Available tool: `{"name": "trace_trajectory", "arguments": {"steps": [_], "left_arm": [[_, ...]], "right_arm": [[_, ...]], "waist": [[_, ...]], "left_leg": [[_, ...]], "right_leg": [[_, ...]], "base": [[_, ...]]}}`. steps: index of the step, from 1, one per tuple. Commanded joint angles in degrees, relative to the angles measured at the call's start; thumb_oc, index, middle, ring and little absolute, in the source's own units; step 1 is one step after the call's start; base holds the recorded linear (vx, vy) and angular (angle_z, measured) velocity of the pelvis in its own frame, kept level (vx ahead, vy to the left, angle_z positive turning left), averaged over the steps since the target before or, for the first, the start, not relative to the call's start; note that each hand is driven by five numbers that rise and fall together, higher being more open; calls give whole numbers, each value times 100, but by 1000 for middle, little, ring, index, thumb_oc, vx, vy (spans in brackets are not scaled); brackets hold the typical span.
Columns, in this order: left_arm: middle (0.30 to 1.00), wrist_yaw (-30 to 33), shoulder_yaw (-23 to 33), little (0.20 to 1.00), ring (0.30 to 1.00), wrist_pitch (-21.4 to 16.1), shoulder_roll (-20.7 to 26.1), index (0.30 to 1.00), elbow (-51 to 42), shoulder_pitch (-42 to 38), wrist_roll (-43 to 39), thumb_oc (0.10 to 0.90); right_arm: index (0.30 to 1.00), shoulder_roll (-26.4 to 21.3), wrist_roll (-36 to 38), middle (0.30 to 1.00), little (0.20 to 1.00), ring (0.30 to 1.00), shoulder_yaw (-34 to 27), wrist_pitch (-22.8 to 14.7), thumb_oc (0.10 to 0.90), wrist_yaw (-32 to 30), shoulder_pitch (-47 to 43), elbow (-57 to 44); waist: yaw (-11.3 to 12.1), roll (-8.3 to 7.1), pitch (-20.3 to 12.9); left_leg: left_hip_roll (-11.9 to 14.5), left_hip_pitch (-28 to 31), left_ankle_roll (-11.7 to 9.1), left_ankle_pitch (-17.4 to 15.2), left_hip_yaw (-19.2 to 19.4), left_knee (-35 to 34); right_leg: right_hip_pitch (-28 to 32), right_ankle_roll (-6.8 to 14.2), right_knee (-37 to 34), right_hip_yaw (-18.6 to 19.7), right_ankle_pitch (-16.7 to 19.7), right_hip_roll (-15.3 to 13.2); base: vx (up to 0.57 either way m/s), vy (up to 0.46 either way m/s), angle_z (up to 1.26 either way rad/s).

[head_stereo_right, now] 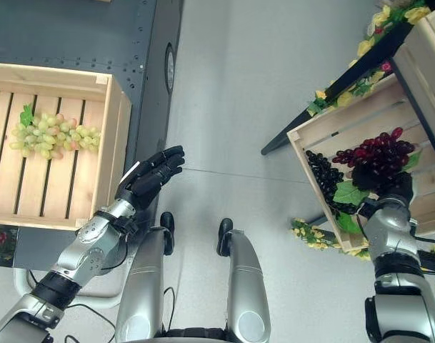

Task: Pick up the fruits from the basket on one side to the basket on the other side

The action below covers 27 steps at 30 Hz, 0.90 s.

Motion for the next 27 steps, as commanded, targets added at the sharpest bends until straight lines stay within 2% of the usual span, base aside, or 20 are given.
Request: {"name": "trace_trajectory", "arguments": {"steps": [1, 2, 3, 5, 10, 12, 16, 22, 25, 27], "left_arm": [[900, -165, -32, 900, 900, -344, 200, 900, -962, -193, -53, 800], [900, -169, -25, 900, 900, -394, 229, 900, -965, -194, -62, 800], [900, -165, -22, 900, 900, -426, 237, 900, -985, -190, -23, 800], [900, -212, -47, 900, 900, -525, 231, 900, -915, -193, 5, 800], [900, -212, -74, 900, 900, -517, 208, 900, -906, -241, 22, 800], [900, -238, -77, 900, 900, -467, 240, 900, -915, -286, -8, 800], [900, -210, -193, 900, 900, -488, 206, 900, -912, -362, 62, 800], [900, -201, -271, 900, 900, -588, 188, 900, -835, -403, 123, 800], [900, -189, -318, 900, 900, -769, 218, 900, -846, -421, 344, 800], [900, 125, -331, 900, 900, -1109, 276, 900, -935, -508, 738, 800]], "right_arm": [[300, -1051, -45, 300, 300, 300, 70, -197, 400, -15, -436, 215], [300, -1075, -31, 300, 300, 300, 66, -184, 400, -158, -504, 283], [900, -1077, 28, 900, 900, 900, 65, -207, 800, -192, -566, 365], [900, -1029, -59, 900, 900, 900, 36, -141, 800, -311, -677, 467], [900, -1014, -186, 900, 900, 900, 75, -86, 800, -392, -819, 667], [900, -1021, -189, 900, 900, 900, 15, 46, 800, -486, -818, 789], [900, -1019, -185, 900, 900, 900, 13, 344, 800, -443, -841, 1007], [900, -982, -153, 900, 900, 900, 121, 485, 800, -346, -894, 1169], [900, -939, -163, 900, 900, 900, 120, 515, 800, -362, -904, 1161], [900, -873, -286, 900, 900, 900, 188, 417, 800, -311, -931, 1091]], "waist": [[123, -208, -86], [143, -199, -86], [153, -194, -86], [167, -178, -86], [196, -164, -86], [202, -159, -86], [185, -125, -86], [175, -67, -86], [150, -16, -86], [121, 52, -86]], "left_leg": [[-431, 472, 369, -944, 494, 73], [-432, 476, 366, -938, 494, 53], [-442, 483, 365, -943, 489, 38], [-448, 495, 360, -936, 483, 7], [-466, 593, 358, -922, 479, -84], [-472, 704, 366, -916, 492, -180], [-476, 786, 360, -902, 523, -278], [-470, 915, 375, -889, 602, -404], [-465, 974, 374, -876, 660, -465], [-482, 1045, 366, -833, 708, -565]], "right_leg": [[256, -254, -172, -238, 286, 285], [253, -249, -171, -252, 284, 279], [259, -243, -179, -253, 275, 281], [261, -244, -179, -252, 268, 286], [346, -234, -236, -256, 262, 288], [443, -217, -319, -268, 268, 284], [488, -190, -416, -258, 303, 280], [555, -166, -482, -283, 302, 238], [586, -156, -526, -272, 302, 226], [613, -149, -601, -233, 315, 230]], "base": [[-8, -15, 12], [-7, -3, 9], [-10, 2, 8], [-9, 9, 2], [-2, 12, 3], [0, 0, 0], [-6, 17, 2], [-1, 32, 1], [4, 42, 0], [14, 75, -1]]}}
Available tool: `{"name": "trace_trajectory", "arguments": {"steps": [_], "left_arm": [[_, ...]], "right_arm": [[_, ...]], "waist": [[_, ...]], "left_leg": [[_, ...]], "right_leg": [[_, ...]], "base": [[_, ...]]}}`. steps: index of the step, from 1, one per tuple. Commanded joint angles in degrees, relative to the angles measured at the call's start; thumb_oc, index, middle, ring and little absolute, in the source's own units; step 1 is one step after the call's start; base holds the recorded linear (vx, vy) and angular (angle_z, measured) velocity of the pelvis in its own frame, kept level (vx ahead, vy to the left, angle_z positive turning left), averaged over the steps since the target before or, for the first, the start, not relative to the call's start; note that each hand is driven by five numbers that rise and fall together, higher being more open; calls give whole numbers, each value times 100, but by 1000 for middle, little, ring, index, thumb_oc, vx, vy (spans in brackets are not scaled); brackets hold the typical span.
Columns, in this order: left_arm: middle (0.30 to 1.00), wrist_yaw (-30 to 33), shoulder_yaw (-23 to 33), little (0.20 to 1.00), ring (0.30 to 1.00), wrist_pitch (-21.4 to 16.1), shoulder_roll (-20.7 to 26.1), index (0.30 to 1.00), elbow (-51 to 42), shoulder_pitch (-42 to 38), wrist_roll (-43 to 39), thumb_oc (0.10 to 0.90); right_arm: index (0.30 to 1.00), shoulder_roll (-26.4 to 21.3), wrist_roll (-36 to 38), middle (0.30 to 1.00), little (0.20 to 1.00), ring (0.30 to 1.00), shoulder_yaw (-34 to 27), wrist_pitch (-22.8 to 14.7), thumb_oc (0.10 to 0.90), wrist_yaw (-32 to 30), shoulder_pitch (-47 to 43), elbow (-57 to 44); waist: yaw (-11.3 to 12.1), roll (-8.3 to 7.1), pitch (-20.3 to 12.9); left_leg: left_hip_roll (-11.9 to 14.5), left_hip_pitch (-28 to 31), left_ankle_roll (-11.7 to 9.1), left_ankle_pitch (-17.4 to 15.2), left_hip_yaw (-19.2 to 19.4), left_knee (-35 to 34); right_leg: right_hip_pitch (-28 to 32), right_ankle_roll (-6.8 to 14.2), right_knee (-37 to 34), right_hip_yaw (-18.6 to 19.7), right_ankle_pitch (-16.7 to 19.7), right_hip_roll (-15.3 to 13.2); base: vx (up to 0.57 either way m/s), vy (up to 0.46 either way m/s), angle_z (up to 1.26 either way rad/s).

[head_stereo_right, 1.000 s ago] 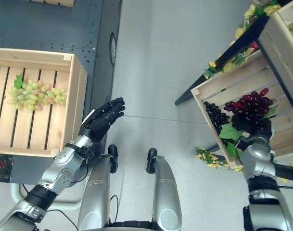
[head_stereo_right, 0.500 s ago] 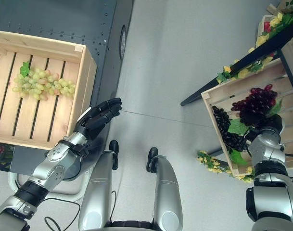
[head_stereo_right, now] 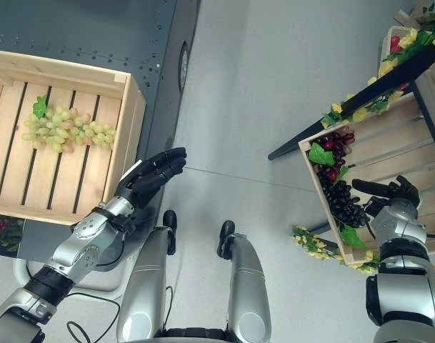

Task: Pick up the fruits from the basket on one side to the basket on the other side

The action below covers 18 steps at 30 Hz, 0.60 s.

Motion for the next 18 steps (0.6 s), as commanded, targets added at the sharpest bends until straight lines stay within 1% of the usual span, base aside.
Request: {"name": "trace_trajectory", "arguments": {"steps": [1, 2, 3, 4, 5, 6, 7, 10, 12, 13, 14, 15, 16, 17, 18], "left_arm": [[900, 437, -25, 900, 900, -1244, 99, 900, -1017, -389, 812, 800], [900, 563, 12, 900, 900, -1297, 128, 900, -1040, -457, 906, 800], [900, 970, 128, 900, 900, -1444, 184, 900, -1090, -569, 1329, 800], [900, 1155, 180, 900, 900, -1506, 212, 900, -1114, -601, 1654, 800], [900, 1675, 388, 900, 900, -1516, 360, 900, -1181, -808, 2415, 800], [900, 1761, 448, 900, 900, -1482, 425, 900, -1201, -871, 2565, 800], [900, 2005, 640, 900, 900, -1402, 643, 900, -1203, -1051, 3096, 800], [900, 2189, 792, 900, 900, -1273, 964, 900, -1127, -1343, 3245, 800], [900, 2556, 1022, 900, 900, -1303, 1238, 900, -932, -1575, 3408, 800], [900, 2786, 1061, 900, 900, -1328, 1289, 900, -875, -1612, 3684, 800], [900, 3122, 1089, 900, 900, -1352, 1381, 900, -743, -1681, 4163, 800], [900, 3437, 1135, 900, 900, -1438, 1573, 900, -465, -1764, 4386, 800], [900, 3525, 1161, 900, 900, -1457, 1619, 900, -389, -1773, 4370, 800], [900, 3760, 1282, 900, 900, -1459, 1701, 900, -241, -1751, 4453, 800], [900, 3824, 1314, 900, 900, -1486, 1735, 900, -182, -1737, 4507, 800]], "right_arm": [[900, -754, -380, 900, 900, 900, 230, -400, 800, -199, -254, -38], [900, -726, -428, 900, 900, 900, 240, -429, 800, -188, -252, -80], [900, -635, -547, 900, 900, 900, 264, -517, 800, -138, -197, -186], [900, -588, -597, 900, 900, 900, 272, -549, 800, -109, -146, -233], [900, -428, -729, 900, 900, 900, 285, -663, 800, -13, 18, -372], [900, -380, -758, 900, 900, 900, 285, -688, 800, -4, 74, -417], [900, -231, -868, 900, 900, 900, 293, -722, 800, 53, 239, -592], [900, -37, -1049, 900, 900, 900, 387, -743, 800, 129, 517, -839], [900, 191, -1205, 900, 900, 900, 504, -875, 800, 237, 888, -1080], [900, 229, -1247, 900, 900, 900, 529, -901, 800, 262, 942, -1113], [900, 289, -1351, 900, 900, 900, 573, -935, 800, 269, 989, -1128], [900, 359, -1488, 900, 900, 900, 644, -1002, 800, 277, 1047, -1151], [900, 371, -1522, 900, 900, 900, 669, -1009, 800, 284, 1067, -1175], [900, 386, -1564, 900, 900, 900, 699, -985, 800, 326, 1145, -1276], [900, 395, -1566, 900, 900, 900, 712, -998, 800, 320, 1181, -1310]], "waist": [[-15, 85, -82], [-22, 100, -82], [-32, 134, -82], [-35, 148, -82], [-40, 180, -82], [-41, 187, -82], [-51, 207, -82], [-93, 231, -82], [-155, 281, -82], [-166, 294, -82], [-176, 309, -82], [-188, 325, -82], [-191, 329, -82], [-195, 340, -82], [-198, 343, -82]], "left_leg": [[-392, 903, 352, -868, 816, -394], [-397, 896, 349, -839, 833, -420], [-411, 932, 345, -826, 864, -456], [-417, 970, 344, -845, 871, -462], [-423, 997, 342, -849, 888, -467], [-420, 999, 341, -851, 891, -457], [-417, 1010, 342, -855, 902, -436], [-396, 1057, 321, -823, 937, -467], [-400, 1151, 305, -758, 973, -580], [-400, 1172, 300, -743, 981, -610], [-398, 1195, 289, -724, 989, -641], [-393, 1222, 268, -688, 1005, -683], [-389, 1223, 264, -681, 1009, -687], [-383, 1244, 257, -669, 1021, -713], [-382, 1246, 254, -664, 1024, -716]], "right_leg": [[362, -199, -349, -137, 251, 275], [348, -208, -361, -139, 258, 271], [359, -211, -352, -145, 233, 247], [386, -206, -336, -149, 201, 233], [397, -212, -284, -174, 149, 182], [394, -215, -257, -181, 133, 165], [387, -217, -193, -184, 98, 133], [402, -228, -156, -196, 63, 85], [437, -239, -171, -186, 43, 44], [441, -240, -175, -186, 41, 36], [454, -239, -188, -186, 39, 23], [465, -239, -206, -186, 42, 11], [462, -242, -204, -186, 40, 6], [478, -253, -220, -188, 28, -4], [481, -255, -223, -191, 26, -9]], "base": [[11, 74, -4], [17, 95, -8], [14, 72, -7], [34, 94, -6], [31, 59, -2], [32, 63, -1], [23, 32, -1], [25, 44, -2], [53, 77, -2], [35, 65, 1], [30, 65, 0], [24, 58, -1], [25, 65, -3], [16, 44, -3], [25, 66, -6]]}}
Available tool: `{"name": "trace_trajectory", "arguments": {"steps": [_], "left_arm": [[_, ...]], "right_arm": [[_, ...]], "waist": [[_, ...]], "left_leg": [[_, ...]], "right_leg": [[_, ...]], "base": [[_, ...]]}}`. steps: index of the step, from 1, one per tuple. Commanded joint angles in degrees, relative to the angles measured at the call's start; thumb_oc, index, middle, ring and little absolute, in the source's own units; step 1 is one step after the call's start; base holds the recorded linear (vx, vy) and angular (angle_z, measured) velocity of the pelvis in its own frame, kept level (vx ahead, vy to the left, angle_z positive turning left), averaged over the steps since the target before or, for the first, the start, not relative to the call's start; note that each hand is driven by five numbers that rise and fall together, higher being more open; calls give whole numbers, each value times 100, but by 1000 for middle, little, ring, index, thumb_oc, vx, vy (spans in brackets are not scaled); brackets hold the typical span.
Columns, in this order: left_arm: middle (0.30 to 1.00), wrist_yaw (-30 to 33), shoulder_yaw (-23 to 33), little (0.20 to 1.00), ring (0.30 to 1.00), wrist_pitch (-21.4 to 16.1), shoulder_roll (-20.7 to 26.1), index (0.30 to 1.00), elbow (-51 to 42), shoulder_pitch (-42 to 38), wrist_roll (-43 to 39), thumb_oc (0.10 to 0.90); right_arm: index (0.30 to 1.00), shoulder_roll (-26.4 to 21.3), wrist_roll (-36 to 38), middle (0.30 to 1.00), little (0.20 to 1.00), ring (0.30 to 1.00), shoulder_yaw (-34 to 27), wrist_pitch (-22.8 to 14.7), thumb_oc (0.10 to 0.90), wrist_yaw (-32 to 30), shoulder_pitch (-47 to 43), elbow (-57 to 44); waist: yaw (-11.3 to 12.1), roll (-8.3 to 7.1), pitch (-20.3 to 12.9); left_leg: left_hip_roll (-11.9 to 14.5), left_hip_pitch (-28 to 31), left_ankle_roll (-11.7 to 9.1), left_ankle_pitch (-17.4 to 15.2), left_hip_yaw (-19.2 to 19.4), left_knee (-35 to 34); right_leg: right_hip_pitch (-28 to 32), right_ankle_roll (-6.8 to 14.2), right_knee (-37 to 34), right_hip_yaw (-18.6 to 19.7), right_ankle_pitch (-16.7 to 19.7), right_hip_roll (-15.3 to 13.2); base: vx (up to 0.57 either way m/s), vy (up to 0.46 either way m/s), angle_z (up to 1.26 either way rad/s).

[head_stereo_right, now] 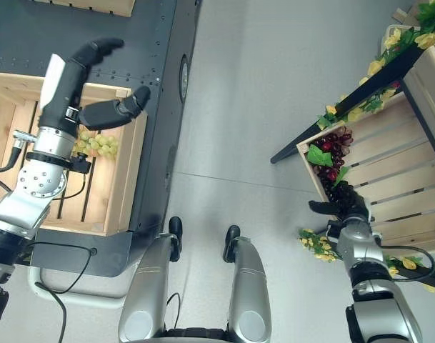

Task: Pick up the fruits from the basket on one side to the basket on the other side

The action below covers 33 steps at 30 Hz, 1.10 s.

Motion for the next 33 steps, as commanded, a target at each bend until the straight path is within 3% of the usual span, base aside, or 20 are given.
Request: {"name": "trace_trajectory", "arguments": {"steps": [1, 6, 10, 14, 22, 28, 33], "left_arm": [[900, 1206, 629, 900, 900, -572, 173, 900, 122, -253, 615, 800], [900, 1549, 717, 900, 900, -597, 431, 900, 1167, -124, 1076, 800], [900, 1605, 268, 900, 900, -349, 799, 900, 2047, -198, 2037, 800], [900, 1476, 21, 900, 900, -9, 822, 900, 2651, -65, 2158, 800], [900, 1673, -58, 900, 900, 961, 751, 900, 3481, -99, 2233, 800], [900, 1509, -332, 900, 900, 1214, 710, 900, 3836, -292, 2731, 800], [900, 1490, -608, 900, 900, 1210, 766, 900, 3980, -571, 3084, 800]], "right_arm": [[900, -534, -430, 900, 900, 900, -142, -630, 800, 48, 94, -312], [900, -585, -572, 900, 900, 900, -28, -643, 800, 252, 215, -498], [900, -779, -379, 900, 900, 900, 98, -844, 800, 561, 68, -650], [900, -847, -192, 900, 900, 900, 183, -1108, 800, 787, 53, -908], [900, -822, -166, 900, 900, 900, 413, -1375, 800, 1082, 146, -2022], [900, -858, 280, 900, 900, 900, 584, -1634, 800, 1713, -40, -2355], [900, -829, 527, 900, 900, 900, 638, -1636, 800, 1926, -110, -2368]], "waist": [[-127, 241, -81], [-139, 270, -81], [-157, 325, -81], [-195, 371, -81], [-281, 345, -81], [-268, 286, -81], [-228, 264, -81]], "left_leg": [[-269, 721, 218, -772, 695, -262], [-241, 671, 172, -751, 710, -213], [-213, 515, 143, -721, 739, -153], [-211, 495, 87, -812, 712, -79], [-175, 175, 42, -749, 769, -22], [-127, -59, 25, -702, 801, 29], [-110, -233, 23, -679, 786, 67]], "right_leg": [[273, -260, -209, -245, 46, 243], [252, -296, -148, -280, -2, 181], [109, -306, -77, -273, -6, 156], [107, -261, -13, -234, -104, 161], [-179, -236, -38, -202, -52, 161], [-365, -240, -60, -243, -22, 159], [-499, -222, -75, -294, 12, 131]], "base": [[18, 48, -7], [27, 64, -2], [20, 84, 1], [32, 114, 3], [-8, 109, -3], [-19, 65, -2], [-10, 35, 5]]}}
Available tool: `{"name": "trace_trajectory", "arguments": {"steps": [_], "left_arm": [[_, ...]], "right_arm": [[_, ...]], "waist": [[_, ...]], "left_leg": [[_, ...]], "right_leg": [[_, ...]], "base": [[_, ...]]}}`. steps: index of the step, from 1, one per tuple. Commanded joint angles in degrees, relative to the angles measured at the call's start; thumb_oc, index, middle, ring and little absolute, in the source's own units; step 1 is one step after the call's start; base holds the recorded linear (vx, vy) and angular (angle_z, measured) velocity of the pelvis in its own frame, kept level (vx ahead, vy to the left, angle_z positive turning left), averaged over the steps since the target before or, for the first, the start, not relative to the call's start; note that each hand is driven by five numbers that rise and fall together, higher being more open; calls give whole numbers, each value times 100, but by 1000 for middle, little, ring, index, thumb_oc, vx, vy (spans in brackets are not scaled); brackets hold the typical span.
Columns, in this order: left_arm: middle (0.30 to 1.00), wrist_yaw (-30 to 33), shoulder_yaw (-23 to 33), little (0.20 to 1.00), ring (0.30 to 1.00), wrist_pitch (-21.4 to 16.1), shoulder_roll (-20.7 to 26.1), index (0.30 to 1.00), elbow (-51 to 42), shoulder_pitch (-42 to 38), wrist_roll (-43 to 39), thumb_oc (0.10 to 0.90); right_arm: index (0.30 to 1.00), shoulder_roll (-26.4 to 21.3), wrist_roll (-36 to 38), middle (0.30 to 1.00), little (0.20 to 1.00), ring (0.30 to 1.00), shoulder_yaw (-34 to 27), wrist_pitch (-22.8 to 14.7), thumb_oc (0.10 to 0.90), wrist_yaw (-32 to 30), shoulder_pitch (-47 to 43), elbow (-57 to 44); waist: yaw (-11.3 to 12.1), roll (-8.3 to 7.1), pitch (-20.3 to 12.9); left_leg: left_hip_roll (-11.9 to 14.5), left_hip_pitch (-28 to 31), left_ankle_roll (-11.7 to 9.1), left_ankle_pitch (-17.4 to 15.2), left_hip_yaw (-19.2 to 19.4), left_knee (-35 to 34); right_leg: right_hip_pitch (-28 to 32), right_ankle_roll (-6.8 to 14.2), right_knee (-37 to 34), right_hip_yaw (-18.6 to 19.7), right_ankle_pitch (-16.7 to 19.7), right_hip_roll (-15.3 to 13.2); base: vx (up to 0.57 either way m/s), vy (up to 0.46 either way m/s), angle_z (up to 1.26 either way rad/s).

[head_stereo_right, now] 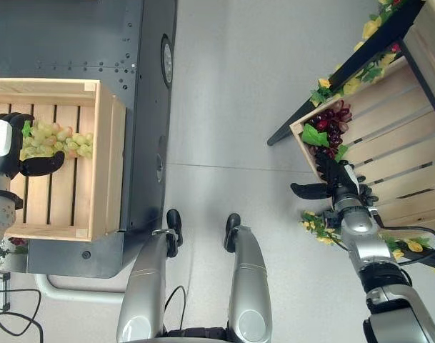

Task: Pick up the fruits from the basket on one side to the basket on the other side

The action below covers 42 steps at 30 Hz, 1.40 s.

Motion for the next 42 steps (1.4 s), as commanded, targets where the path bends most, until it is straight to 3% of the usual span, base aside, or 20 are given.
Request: {"name": "trace_trajectory", "arguments": {"steps": [1, 10, 17, 24, 30, 37, 42], "left_arm": [[900, 326, -48, 900, 900, 127, 268, 900, -31, -616, 466, 800], [900, 140, -1089, 900, 900, 229, 563, 900, 170, -1330, 1145, 800], [900, -19, -1599, 900, 900, 441, 727, 900, 86, -1869, 1414, 800], [900, -1267, -2235, 900, 900, 1096, 699, 900, 180, -2369, 1820, 800], [900, -1576, -2429, 900, 900, 1318, 703, 900, 346, -2571, 1787, 800], [900, -1522, -2462, 900, 900, 1288, 714, 900, 915, -2688, 1835, 800], [900, -1573, -2475, 900, 900, 1390, 638, 900, 1236, -2719, 1538, 800]], "right_arm": [[900, 32, 459, 900, 900, 900, 236, -672, 800, 809, -381, -769], [900, -106, 930, 900, 900, 900, 426, -581, 800, 1184, -514, -573], [900, -196, 1046, 900, 900, 900, 481, -574, 800, 1338, -538, -466], [900, -255, 1182, 900, 900, 900, 602, -545, 800, 1458, -721, -512], [900, -223, 1247, 900, 900, 900, 653, -590, 800, 1500, -760, -512], [900, -218, 1299, 900, 900, 900, 728, -682, 800, 1574, -883, -448], [900, -226, 1392, 900, 900, 900, 798, -764, 800, 1648, -886, -438]], "waist": [[61, 187, -89], [78, 97, -89], [93, 17, -89], [89, -51, -89], [83, -121, -89], [60, -226, -89], [63, -297, -89]], "left_leg": [[-232, 371, 93, -732, 554, -10], [-179, 95, 96, -729, 493, 118], [-155, -50, 99, -732, 449, 175], [-137, -228, 98, -724, 397, 203], [-115, -348, 98, -700, 371, 194], [-71, -635, 104, -546, 350, 178], [-79, -596, 57, -638, 282, 192]], "right_leg": [[253, -103, -416, -261, 151, 214], [43, -110, -315, -334, 154, 193], [-70, -103, -269, -379, 175, 186], [-210, -77, -226, -445, 199, 152], [-317, -66, -227, -481, 227, 156], [-535, -153, -287, -572, 327, 182], [-470, -91, -290, -569, 258, 201]], "base": [[-3, 33, 5], [2, 28, 6], [1, 16, 3], [-2, 14, 6], [0, 0, 0], [-9, 0, 0], [-4, 0, -1]]}}
